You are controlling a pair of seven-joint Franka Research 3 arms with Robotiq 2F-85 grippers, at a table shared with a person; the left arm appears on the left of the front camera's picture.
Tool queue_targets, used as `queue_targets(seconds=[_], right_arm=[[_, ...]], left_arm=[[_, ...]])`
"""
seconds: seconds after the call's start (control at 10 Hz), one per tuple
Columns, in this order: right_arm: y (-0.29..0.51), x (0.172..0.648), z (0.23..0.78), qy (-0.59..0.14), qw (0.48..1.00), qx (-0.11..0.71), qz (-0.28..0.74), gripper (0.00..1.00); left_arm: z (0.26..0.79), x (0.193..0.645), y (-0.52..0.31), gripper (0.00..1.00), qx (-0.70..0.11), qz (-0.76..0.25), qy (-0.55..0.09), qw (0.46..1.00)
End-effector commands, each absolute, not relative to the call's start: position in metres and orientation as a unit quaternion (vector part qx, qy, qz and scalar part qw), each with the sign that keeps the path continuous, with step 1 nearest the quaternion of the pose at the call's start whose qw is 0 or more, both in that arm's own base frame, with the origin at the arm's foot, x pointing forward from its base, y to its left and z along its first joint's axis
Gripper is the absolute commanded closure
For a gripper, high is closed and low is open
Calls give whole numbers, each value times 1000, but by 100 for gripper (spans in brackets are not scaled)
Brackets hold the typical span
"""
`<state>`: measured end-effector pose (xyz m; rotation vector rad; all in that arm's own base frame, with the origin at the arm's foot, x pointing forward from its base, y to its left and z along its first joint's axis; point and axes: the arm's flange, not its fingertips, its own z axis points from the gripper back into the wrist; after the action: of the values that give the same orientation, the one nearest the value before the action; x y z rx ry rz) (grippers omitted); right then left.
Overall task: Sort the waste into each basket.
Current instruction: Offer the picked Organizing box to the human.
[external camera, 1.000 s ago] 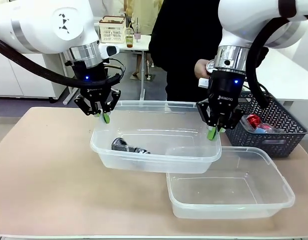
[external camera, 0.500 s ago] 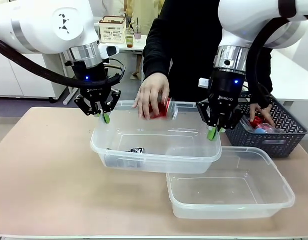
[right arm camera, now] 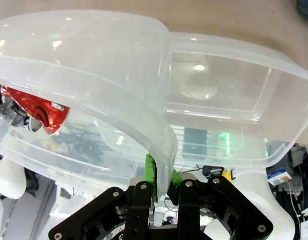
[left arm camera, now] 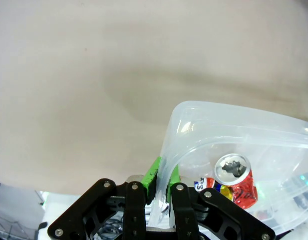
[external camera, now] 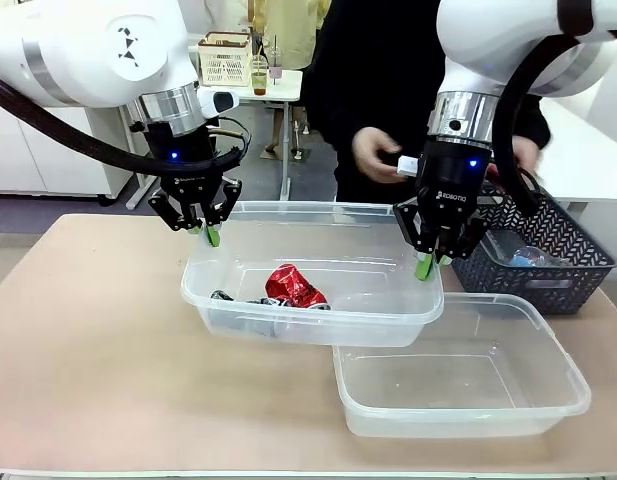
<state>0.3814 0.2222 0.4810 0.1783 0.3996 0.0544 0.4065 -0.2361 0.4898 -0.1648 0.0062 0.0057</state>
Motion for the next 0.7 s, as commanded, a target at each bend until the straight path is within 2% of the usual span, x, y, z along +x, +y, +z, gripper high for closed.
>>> queue_targets(seconds=[0.0, 0.6], right_arm=[[224, 379, 485, 195, 976, 93, 31, 94], [224, 379, 485, 195, 976, 93, 31, 94]], left_arm=[[492, 406, -236, 93, -91, 11, -4, 996], [492, 406, -236, 93, -91, 11, -4, 996]])
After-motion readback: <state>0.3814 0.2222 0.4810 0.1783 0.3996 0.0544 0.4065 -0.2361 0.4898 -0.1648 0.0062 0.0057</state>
